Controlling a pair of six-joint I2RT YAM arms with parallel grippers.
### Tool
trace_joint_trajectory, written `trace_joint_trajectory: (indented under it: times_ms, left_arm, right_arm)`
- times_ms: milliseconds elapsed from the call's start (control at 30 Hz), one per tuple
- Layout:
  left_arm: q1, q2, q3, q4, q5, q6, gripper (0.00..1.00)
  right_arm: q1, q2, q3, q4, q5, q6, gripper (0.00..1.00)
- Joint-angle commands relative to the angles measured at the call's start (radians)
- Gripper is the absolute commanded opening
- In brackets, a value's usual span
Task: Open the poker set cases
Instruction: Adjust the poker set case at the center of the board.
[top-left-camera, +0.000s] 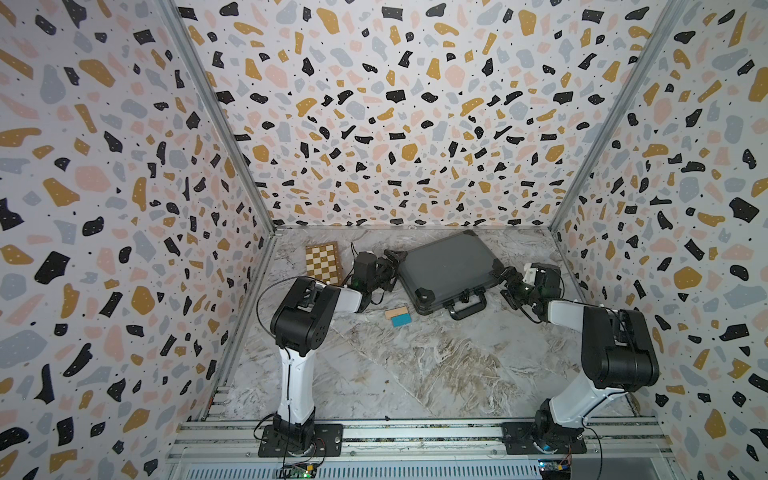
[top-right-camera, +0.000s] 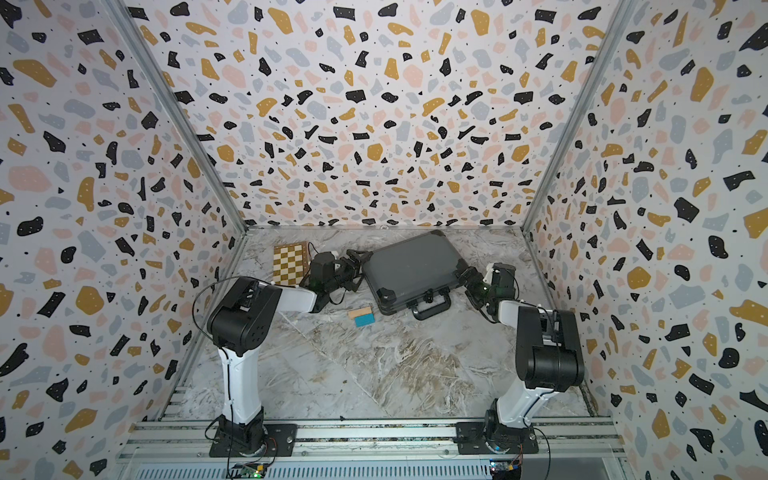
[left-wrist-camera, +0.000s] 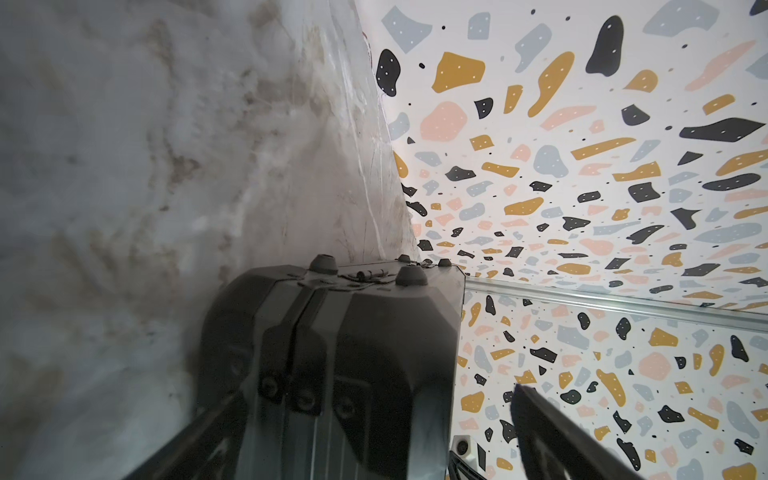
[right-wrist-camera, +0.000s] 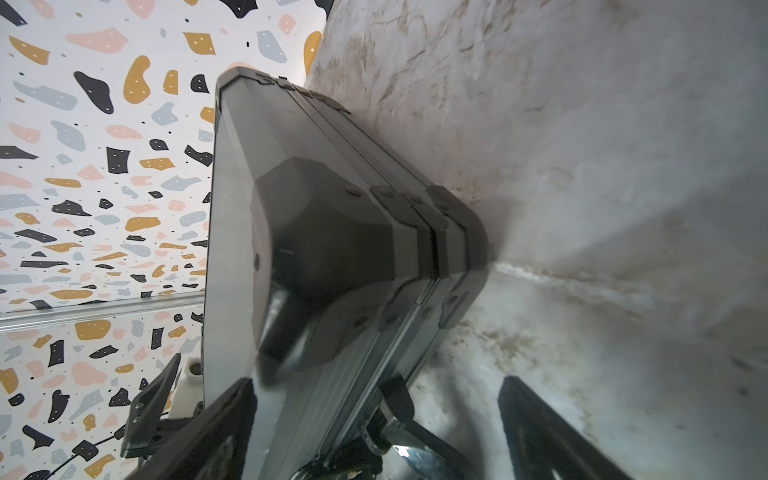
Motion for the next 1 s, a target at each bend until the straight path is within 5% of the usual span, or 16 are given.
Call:
trace_joint_trajectory:
  times_ms: [0,433,633,767,967]
  left_arm:
    - [-0.044,0.036,0.077,0.022,0.08,0.019,0.99]
    - [-0.046,0.124,0.351,-0.17,0.17,0.099,0.99]
    - [0.083,-0.073,0.211,-0.491,0.191,0.397,0.99]
    - [0.154,-0.217,0.169,-0.821,0.048,0.67,0.99]
    - [0.161,-0.368,0.083,-0.916,-0.063,0.76,0.99]
  right_arm:
    - [-0.002,-0.036,0.018,-0.038,0.01,-0.033,0.94]
    - [-0.007,-0.115,-0.027,-0.142,0.03,-0.131,0.94]
    - [-0.007,-0.15,-0.056,-0.15,0.007,-0.214,0.94]
    - [0.001,-0.143,-0.098,-0.066,0.013,-0.247,0.94]
    - [0.05,-0.06,-0.124,0.139,-0.002,-0.25,0.95]
